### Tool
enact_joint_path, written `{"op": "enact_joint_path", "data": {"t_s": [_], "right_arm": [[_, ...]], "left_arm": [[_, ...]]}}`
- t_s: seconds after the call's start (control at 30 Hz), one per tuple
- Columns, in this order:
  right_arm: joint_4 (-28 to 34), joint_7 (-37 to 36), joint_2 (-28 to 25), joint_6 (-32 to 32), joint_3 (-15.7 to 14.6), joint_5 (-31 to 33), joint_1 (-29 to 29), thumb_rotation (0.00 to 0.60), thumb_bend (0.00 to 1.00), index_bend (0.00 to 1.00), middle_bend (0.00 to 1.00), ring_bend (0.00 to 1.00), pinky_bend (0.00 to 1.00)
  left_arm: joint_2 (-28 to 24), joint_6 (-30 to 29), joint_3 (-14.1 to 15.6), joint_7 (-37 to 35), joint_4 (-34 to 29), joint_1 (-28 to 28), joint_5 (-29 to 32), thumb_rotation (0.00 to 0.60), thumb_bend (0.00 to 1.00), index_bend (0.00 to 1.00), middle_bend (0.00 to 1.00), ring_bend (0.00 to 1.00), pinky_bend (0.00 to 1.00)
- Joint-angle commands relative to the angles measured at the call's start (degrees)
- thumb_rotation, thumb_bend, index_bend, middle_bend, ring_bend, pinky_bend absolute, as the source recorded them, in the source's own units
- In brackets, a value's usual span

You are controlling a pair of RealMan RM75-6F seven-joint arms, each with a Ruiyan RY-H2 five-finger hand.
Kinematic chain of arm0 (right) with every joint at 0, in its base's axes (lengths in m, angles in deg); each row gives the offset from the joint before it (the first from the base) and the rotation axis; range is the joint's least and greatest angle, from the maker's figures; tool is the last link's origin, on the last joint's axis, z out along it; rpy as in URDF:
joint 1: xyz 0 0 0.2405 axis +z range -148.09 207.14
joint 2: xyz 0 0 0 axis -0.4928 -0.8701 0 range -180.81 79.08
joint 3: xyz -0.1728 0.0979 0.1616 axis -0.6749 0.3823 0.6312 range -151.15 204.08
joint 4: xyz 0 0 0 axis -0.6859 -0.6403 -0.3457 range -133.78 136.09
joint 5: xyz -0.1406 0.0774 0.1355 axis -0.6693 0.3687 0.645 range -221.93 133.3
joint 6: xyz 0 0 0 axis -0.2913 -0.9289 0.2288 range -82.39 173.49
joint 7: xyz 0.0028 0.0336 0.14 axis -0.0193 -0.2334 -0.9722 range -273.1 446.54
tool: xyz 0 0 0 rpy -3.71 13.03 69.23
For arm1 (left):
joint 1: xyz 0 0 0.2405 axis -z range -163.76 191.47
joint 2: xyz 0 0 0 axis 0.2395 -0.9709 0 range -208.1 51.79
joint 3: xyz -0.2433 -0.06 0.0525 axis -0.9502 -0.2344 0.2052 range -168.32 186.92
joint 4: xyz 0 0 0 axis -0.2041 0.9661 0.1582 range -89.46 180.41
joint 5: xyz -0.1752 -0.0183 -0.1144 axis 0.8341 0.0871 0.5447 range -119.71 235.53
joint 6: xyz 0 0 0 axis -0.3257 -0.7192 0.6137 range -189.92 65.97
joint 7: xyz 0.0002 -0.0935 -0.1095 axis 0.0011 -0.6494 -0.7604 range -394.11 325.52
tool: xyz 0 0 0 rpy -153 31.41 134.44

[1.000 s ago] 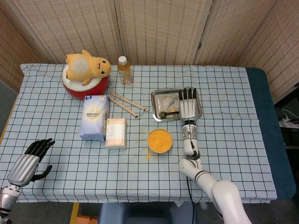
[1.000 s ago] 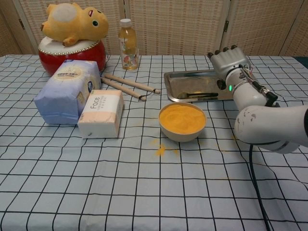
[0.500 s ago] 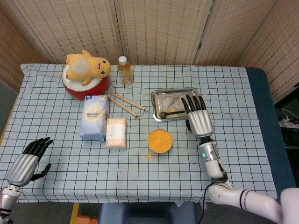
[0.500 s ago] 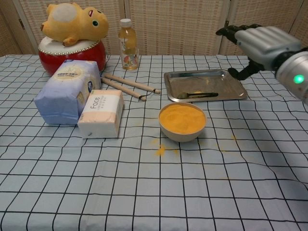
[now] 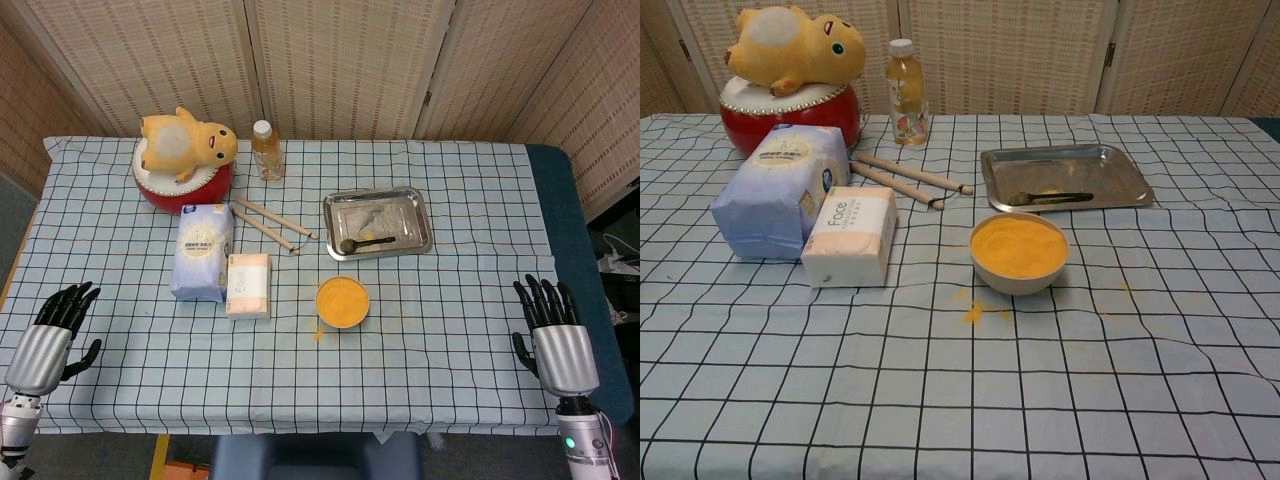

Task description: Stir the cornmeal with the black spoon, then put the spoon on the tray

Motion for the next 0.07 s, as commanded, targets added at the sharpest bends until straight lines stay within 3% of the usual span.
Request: {"op": "enact_joint_path", "data": {"t_s": [0.03,0.07], "right_arm": [[-1.4,-2.5,-2.1,-1.2,-0.2,-1.1,-2.3,0.6,0.36,0.0,0.0,0.0,0.0],[-1.1,-2.1,-2.3,-0.6,-0.3,-0.8,-2.4,0.6,0.36,0.0,0.0,0.0,0.0]], "left_arm": [[-0.2,1.1,0.0,1.2,-0.8,0.0,1.0,0.6,0.42,0.0,0.0,0.0,0.09],[-0.3,1.3,0.0,1.4,-1.0,0.0,1.2,0.6,0.42,0.0,0.0,0.0,0.09]]}}
